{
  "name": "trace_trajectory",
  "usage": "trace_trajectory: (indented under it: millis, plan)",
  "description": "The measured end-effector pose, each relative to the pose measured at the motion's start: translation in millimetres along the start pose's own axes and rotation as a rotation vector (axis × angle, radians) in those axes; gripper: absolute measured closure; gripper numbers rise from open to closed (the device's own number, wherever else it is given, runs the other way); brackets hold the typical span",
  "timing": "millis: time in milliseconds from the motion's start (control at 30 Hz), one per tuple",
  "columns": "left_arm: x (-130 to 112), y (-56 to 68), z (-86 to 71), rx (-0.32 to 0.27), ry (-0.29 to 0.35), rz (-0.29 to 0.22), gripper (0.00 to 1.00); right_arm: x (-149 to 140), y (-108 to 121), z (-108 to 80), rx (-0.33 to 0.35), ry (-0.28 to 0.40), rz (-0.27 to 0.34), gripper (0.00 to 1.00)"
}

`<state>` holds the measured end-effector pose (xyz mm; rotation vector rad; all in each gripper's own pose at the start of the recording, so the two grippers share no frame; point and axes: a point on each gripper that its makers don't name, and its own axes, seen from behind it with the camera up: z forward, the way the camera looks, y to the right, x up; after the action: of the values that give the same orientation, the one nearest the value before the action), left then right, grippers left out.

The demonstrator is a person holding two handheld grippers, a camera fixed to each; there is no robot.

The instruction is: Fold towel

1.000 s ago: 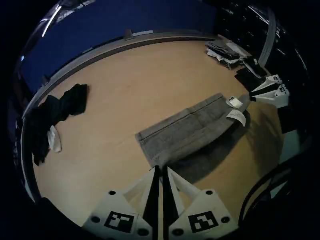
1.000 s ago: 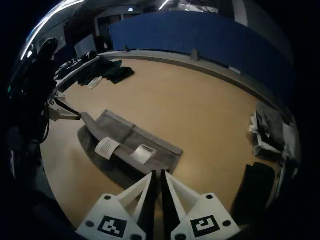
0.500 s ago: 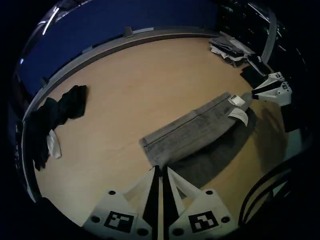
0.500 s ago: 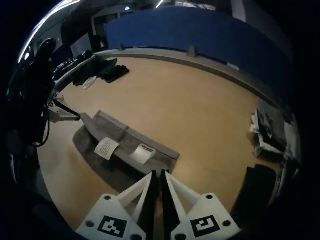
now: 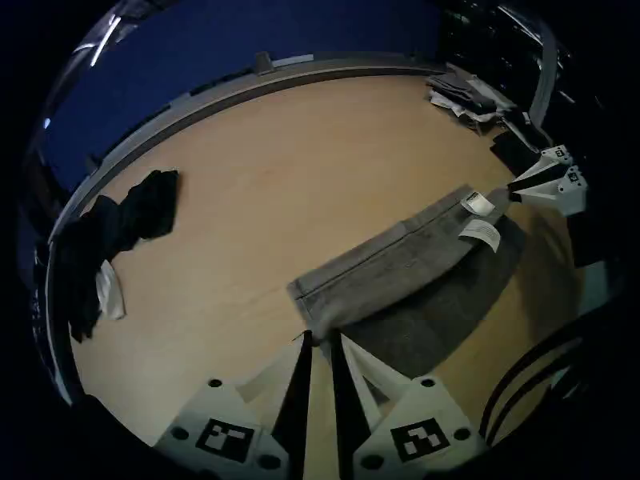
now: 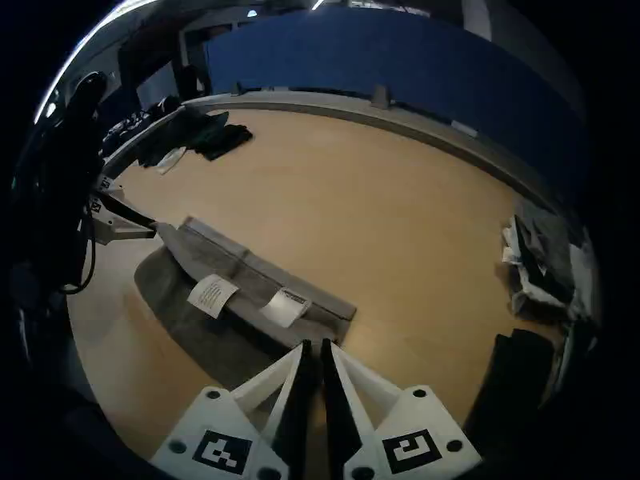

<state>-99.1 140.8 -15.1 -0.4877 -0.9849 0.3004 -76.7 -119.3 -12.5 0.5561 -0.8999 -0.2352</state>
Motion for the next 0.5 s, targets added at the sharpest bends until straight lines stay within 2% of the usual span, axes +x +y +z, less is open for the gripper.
trace_trajectory:
  millis: [33,100,167,367,500]
  plan:
    - [-0.1,-1.3,0.0,0.002,0.0,-0.005,0.74,-0.3,1.6,0.0,-0.008,-0.001,-0.003,0.84]
    - [-0.3,-4.1,-0.2,0.005,0.001,-0.014,0.72,-1.2,5.1,0.3,-0.024,-0.003,-0.01,0.78]
    - [-0.8,-7.0,-0.4,0.009,0.001,-0.022,0.63,-2.5,8.9,1.0,-0.04,-0.004,-0.018,0.67]
    - [-2.5,-11.8,-1.0,0.018,0.004,-0.033,0.63,-1.5,15.3,2.8,-0.064,0.01,-0.02,0.38]
    - [-2.4,-10.8,-4.0,0.014,0.012,-0.037,0.58,0.8,17.6,0.1,-0.075,0.024,-0.01,0.09]
